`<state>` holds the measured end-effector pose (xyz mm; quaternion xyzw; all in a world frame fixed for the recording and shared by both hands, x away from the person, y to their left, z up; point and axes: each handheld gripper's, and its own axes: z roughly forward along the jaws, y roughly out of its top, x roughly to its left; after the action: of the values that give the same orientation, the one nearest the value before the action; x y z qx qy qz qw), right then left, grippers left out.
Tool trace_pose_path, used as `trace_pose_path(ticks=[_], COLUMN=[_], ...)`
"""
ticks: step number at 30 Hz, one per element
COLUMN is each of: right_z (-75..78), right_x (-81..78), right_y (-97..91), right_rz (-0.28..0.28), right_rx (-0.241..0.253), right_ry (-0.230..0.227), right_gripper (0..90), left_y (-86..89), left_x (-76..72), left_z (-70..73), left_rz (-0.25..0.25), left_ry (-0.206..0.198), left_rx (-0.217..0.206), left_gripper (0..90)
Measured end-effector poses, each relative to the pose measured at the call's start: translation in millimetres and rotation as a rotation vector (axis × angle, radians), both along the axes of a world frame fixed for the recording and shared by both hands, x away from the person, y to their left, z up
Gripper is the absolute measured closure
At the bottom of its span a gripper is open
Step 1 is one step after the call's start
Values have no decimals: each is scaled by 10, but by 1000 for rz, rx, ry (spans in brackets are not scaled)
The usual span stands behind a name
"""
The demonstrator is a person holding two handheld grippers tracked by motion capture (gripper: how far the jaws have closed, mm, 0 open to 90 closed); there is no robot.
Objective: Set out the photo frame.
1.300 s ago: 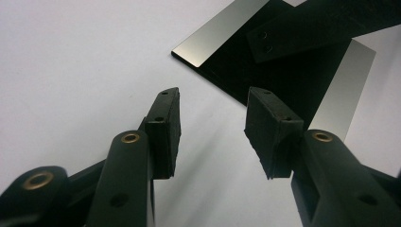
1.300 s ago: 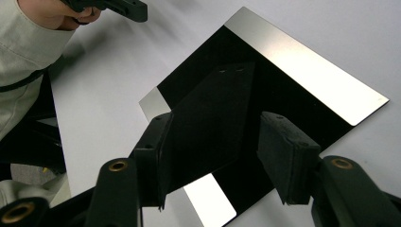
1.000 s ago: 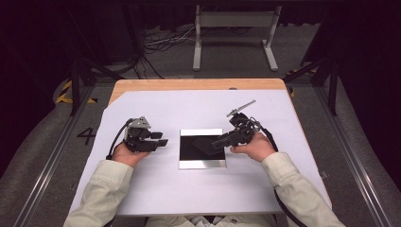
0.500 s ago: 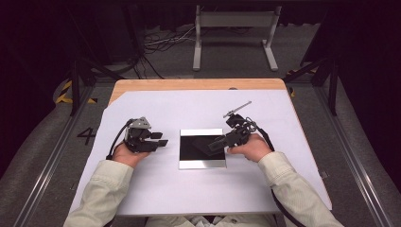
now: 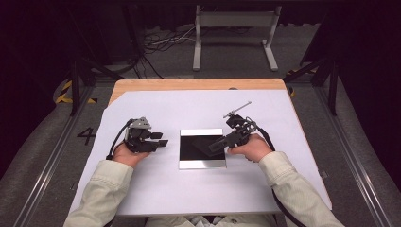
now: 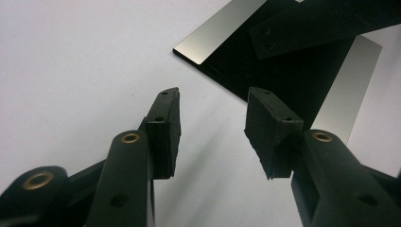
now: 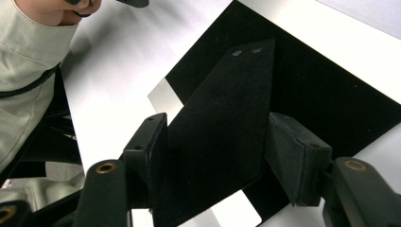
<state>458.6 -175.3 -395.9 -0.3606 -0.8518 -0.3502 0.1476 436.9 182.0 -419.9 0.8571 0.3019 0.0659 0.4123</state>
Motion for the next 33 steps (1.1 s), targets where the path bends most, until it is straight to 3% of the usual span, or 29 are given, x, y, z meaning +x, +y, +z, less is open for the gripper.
trace_pose_path(ticks=[9,20,33], right_z=[-18,-24,54], right_x=[3,-3,-75], right_y=[28,5,-92], right_rz=[-2,-13,34], right_rx=[-1,-46,-22], right_ry=[45,53,50], right_gripper=[405,535,714], left_y=[-4,-1,-7], left_x=[0,6,4], left_z=[-2,-10,-14], left_rz=[-2,-2,1], left_ry=[2,1,0], left_rx=[3,1,2], left_gripper=[560,558,558])
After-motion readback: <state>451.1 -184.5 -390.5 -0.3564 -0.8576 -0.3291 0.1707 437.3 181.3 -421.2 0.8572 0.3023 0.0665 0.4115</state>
